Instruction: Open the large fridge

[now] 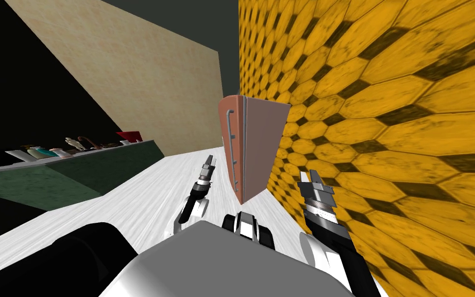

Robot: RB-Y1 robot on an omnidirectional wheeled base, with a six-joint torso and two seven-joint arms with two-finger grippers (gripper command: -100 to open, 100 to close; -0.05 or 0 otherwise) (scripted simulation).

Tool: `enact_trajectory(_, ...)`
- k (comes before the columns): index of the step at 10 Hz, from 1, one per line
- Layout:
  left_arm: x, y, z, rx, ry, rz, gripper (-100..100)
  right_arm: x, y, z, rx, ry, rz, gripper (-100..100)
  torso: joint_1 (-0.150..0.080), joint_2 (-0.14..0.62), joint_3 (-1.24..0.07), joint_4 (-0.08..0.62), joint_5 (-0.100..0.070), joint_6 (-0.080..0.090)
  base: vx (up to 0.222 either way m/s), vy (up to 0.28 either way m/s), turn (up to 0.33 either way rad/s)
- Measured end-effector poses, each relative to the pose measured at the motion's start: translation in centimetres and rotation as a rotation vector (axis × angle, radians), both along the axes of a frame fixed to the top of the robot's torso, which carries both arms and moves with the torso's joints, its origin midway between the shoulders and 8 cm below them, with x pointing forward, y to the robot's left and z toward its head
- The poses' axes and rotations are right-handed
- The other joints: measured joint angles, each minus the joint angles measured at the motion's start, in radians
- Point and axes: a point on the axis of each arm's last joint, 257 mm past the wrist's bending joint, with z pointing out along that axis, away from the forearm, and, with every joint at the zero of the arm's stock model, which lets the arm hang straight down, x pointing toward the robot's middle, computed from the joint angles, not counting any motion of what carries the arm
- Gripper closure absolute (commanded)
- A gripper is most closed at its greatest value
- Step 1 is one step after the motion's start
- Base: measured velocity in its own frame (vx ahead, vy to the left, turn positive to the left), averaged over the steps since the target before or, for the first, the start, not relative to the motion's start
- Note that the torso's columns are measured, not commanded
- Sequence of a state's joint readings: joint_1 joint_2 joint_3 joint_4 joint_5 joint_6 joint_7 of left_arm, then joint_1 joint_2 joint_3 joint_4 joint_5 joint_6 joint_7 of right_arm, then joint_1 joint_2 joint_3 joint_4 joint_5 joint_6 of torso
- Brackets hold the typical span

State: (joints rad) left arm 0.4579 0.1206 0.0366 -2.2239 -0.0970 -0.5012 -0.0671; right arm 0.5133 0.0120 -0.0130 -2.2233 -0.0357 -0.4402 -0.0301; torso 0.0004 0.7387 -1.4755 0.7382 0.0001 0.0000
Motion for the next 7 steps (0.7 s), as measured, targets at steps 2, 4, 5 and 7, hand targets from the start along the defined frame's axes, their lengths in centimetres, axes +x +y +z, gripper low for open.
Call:
enact_trajectory(2,0.4,0.6,-0.5,0.014,0.031,0.022,-100,0.0,0.0,0.0,0.0,0.0,0.0,0,0.001,0.0,0.0,0.0,0.0,0.0,0.04,-0.071,0.019)
enact_trajectory(4,0.8,1.1,-1.0,0.025,0.061,0.045,-100,0.0,0.0,0.0,0.0,0.0,0.0,0,0.0,0.0,0.0,0.0,0.0,0.0,0.032,-0.062,0.016)
enact_trajectory(5,1.0,1.5,-1.3,0.03,0.076,0.056,-100,0.0,0.0,0.0,0.0,0.0,0.0,0,0.0,-0.001,-0.001,0.0,0.0,0.0,0.051,-0.08,0.037)
enact_trajectory(7,1.6,2.2,-2.0,0.04,0.115,0.088,-100,0.0,0.0,0.0,0.0,0.0,0.0,0,-0.002,-0.002,-0.001,-0.001,-0.001,0.0,0.058,-0.103,0.021)
